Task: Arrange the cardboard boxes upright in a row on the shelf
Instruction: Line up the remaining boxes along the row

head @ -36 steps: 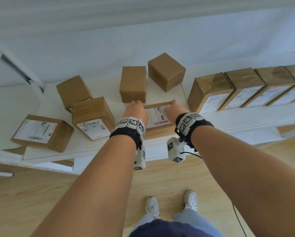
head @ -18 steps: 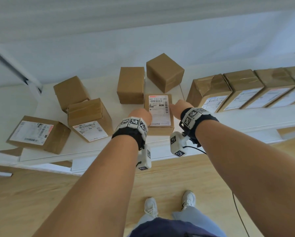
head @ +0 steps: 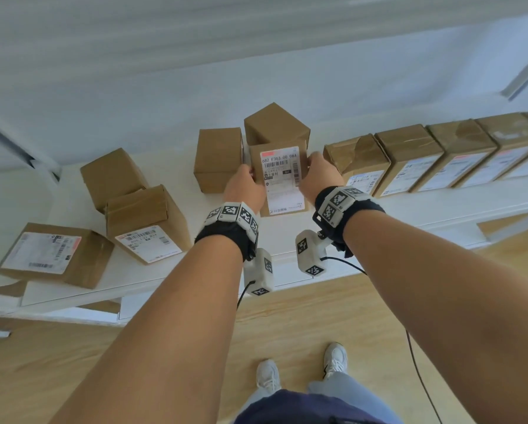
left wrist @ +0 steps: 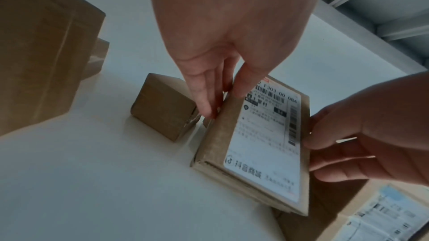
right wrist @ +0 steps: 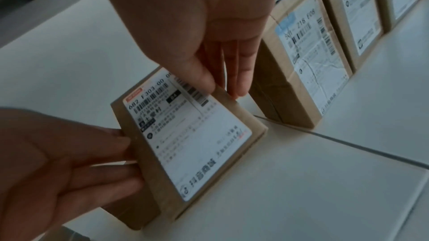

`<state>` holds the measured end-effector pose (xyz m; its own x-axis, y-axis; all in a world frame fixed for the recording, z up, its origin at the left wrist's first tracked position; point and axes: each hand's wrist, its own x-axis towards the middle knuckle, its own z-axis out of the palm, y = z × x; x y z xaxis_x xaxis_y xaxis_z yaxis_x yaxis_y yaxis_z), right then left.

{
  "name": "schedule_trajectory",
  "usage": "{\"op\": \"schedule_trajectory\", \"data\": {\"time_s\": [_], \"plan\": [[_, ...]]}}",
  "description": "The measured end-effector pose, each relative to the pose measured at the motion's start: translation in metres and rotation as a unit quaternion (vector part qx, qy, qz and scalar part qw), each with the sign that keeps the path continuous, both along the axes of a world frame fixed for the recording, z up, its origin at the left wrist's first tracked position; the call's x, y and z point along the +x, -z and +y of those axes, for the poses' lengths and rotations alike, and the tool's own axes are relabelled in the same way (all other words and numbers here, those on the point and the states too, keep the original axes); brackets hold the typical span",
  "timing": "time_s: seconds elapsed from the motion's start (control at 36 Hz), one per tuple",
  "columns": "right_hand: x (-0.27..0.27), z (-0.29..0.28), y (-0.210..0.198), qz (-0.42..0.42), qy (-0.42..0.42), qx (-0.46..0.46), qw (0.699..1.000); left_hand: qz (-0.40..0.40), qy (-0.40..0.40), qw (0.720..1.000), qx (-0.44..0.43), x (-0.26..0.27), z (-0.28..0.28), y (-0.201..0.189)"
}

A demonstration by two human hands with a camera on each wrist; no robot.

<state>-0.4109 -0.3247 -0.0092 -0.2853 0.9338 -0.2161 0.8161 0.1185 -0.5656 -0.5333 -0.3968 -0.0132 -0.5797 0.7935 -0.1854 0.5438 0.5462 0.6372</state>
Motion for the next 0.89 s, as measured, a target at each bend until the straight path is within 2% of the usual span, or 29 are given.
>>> {"op": "schedule_trajectory", "data": {"time_s": [0.19, 0.31, 0.47, 0.69, 0.81, 0.89], "plan": [[0.010, -0.009, 0.009, -0.042, -0.015, -0.040, 0.998, -0.014, 0.029, 0.998, -0.057, 0.009, -0.005, 0.007], [0.012, -0.014, 0.014, -0.048, -0.018, -0.034, 0.998, -0.013, -0.008, 0.999, -0.034, 0.013, -0.008, 0.005], [0.013, -0.011, 0.002, -0.028, -0.020, 0.015, 0.999, -0.009, -0.035, 0.999, 0.035, 0.011, -0.004, -0.004], [0.029, 0.007, -0.019, -0.023, -0.017, 0.096, 0.995, -0.004, -0.002, 1.000, -0.014, 0.019, 0.005, -0.001], [0.044, 0.019, -0.020, -0.059, -0.013, 0.151, 0.987, 0.007, -0.010, 1.000, -0.016, 0.026, 0.009, 0.002], [0.056, 0.025, -0.016, -0.117, -0.031, 0.123, 0.985, 0.013, -0.010, 1.000, -0.018, 0.030, 0.013, 0.003]]}}
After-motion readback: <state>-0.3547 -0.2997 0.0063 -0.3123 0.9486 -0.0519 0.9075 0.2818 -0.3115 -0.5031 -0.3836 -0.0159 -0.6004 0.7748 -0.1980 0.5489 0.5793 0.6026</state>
